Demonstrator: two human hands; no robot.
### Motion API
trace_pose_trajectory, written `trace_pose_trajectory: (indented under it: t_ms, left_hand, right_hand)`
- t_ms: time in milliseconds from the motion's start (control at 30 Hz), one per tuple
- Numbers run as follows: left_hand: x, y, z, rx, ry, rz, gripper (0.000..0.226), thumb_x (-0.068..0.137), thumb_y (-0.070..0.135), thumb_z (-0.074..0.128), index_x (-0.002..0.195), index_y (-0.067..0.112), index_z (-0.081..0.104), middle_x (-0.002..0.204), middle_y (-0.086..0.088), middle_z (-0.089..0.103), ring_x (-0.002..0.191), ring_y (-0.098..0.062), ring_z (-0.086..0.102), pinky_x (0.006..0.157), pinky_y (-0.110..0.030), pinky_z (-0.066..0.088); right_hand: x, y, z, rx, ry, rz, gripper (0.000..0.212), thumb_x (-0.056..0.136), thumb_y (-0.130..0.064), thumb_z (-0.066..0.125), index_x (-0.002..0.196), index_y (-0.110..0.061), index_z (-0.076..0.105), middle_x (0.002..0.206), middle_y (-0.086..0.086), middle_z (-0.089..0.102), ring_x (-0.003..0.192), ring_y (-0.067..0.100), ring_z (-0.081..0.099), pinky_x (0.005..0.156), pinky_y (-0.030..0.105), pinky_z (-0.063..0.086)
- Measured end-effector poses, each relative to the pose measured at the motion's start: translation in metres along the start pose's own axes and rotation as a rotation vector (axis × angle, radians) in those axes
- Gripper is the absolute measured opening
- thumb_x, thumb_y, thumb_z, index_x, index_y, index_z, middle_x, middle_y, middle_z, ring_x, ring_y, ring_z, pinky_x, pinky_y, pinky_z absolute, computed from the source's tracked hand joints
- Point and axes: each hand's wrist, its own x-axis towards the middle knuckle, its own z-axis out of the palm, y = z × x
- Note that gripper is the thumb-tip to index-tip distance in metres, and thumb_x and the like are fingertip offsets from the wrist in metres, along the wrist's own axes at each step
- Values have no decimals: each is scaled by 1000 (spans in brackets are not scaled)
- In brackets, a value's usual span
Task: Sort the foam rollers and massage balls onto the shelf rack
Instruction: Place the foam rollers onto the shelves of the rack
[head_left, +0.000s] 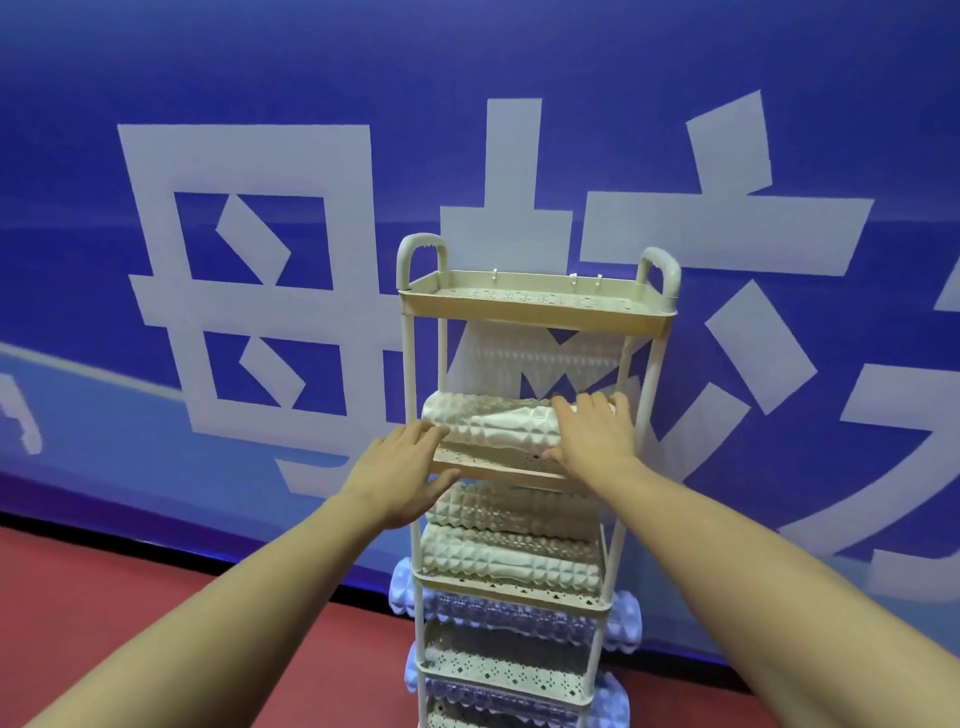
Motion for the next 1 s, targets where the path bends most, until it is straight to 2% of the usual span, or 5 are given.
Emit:
trace_pose_trajectory:
  t_ms: [167, 333, 667, 867, 1000]
  left_hand:
    - [7, -3, 18, -32, 2, -17, 60, 100, 57, 42, 150, 25, 34, 150, 4, 41, 131, -21, 47, 101, -38, 41]
    - [12, 4, 33, -34, 16, -26, 57, 100, 56, 42, 149, 26, 36, 150, 5, 39, 131, -22, 46, 101, -38, 40]
    - [10, 31, 48, -59, -29, 18, 60, 100, 57, 38, 150, 24, 35, 153, 1, 38, 139, -22, 39, 112, -42, 36]
    - [-9, 69, 52, -159, -88, 58, 56, 99, 55, 43, 147, 26, 43, 162, -2, 28, 146, -24, 32, 116, -45, 32]
    - [-31, 102, 73, -263, -108, 81, 50, 100, 51, 46, 140, 21, 53, 148, -2, 48, 133, -23, 47, 107, -39, 42]
  right_hand:
    - [22, 8, 25, 101, -197, 82, 61, 88, -61, 60, 140, -33, 45, 130, 0, 60, 123, 27, 55, 94, 40, 32]
    - [23, 3, 40, 69, -118, 108, 42, 94, -11, 54, 136, -14, 53, 132, 8, 60, 126, 30, 55, 102, 41, 42]
    - [-24, 13, 56, 296, 152, -79, 42, 102, -47, 40, 132, -22, 56, 123, -4, 62, 113, 19, 58, 96, 36, 46]
    - [-90, 19, 51, 576, 80, -214, 28, 103, -34, 48, 123, -23, 63, 121, -8, 61, 113, 16, 56, 91, 33, 48]
    - [-137, 31, 71, 490, -200, -258, 30, 103, -39, 43, 126, -27, 58, 124, -6, 60, 113, 19, 58, 84, 39, 52]
